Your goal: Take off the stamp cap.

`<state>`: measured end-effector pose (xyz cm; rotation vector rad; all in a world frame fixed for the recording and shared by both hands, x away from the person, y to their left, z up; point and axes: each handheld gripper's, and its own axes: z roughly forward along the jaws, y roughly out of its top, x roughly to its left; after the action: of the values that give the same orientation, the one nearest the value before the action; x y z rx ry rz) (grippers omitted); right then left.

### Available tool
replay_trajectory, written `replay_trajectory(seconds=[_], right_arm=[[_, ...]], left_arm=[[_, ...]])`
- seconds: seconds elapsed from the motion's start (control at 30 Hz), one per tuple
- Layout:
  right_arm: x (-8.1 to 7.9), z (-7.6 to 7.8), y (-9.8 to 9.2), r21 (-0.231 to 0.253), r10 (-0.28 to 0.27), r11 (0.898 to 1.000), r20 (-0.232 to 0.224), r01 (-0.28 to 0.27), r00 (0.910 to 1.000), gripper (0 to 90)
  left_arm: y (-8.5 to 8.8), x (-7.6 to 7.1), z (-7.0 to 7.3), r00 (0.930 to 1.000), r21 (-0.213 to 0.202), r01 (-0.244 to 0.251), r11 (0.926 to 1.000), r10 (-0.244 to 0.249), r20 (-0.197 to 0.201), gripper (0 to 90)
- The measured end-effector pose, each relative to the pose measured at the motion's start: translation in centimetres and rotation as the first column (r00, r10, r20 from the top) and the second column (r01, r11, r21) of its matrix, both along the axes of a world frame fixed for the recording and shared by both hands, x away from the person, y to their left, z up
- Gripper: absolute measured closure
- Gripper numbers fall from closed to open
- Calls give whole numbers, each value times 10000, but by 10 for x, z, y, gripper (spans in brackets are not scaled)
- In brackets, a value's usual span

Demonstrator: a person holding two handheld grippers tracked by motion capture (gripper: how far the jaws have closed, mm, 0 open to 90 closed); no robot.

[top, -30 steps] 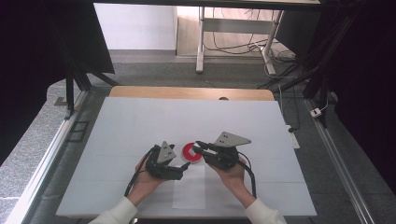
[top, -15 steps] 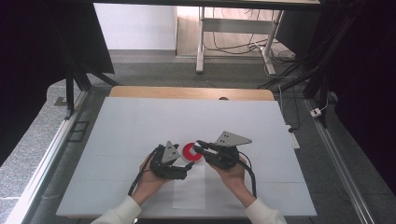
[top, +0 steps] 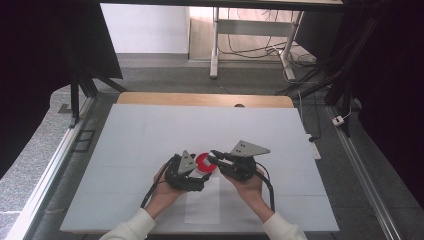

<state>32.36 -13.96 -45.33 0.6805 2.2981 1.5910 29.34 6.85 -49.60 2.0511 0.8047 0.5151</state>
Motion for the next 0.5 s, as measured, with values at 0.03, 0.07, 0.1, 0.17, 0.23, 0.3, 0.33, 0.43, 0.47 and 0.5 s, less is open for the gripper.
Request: replay_trajectory(seconds=[0.03, 0.07, 0.1, 0.17, 0.23, 0.3, 0.33, 0.43, 0.47, 0.5], right_arm=[[0, 0, 0, -2, 2, 10000, 0, -2, 10000, 750], [0, 0, 0, 2, 9, 10000, -5, -9, 10000, 750], [0, 0, 0, 37, 0, 10000, 2, 0, 10000, 750], [0, 0, 0, 66, 3, 10000, -1, -3, 10000, 750], [0, 0, 0, 40, 5, 10000, 14, -5, 10000, 750], [-1, -1, 0, 56, -7, 10000, 30, 7, 10000, 750], [0, 0, 0, 71, -13, 10000, 40, 13, 10000, 750], [0, 0, 0, 126, -32, 9999, 49, 32, 10000, 750], [0, 0, 0, 111, -36, 9999, 51, 35, 10000, 750], [0, 0, -1, 113, -40, 9999, 51, 40, 10000, 750]], left_arm=[[-1, 0, 0, 10000, 23, 6, 10000, -6, 15, 195], [-1, 0, 0, 10000, 23, -3, 10000, 2, 21, 197], [-2, 1, 0, 10000, 19, -9, 10000, 9, 37, 200], [-3, 1, 0, 10000, 8, -6, 10000, 6, 46, 205], [-4, 2, -1, 10000, 15, -23, 10000, 23, 73, 212], [-5, 3, -1, 10000, 15, -31, 10000, 31, 80, 217], [-5, 3, -1, 9999, 19, -30, 10000, 30, 96, 221], [-6, 4, -1, 9999, -4, -34, 10000, 34, 121, 233], [-7, 4, -1, 9999, -8, -44, 10000, 44, 138, 238], [-7, 5, -1, 9999, -17, -32, 10000, 32, 160, 245]])
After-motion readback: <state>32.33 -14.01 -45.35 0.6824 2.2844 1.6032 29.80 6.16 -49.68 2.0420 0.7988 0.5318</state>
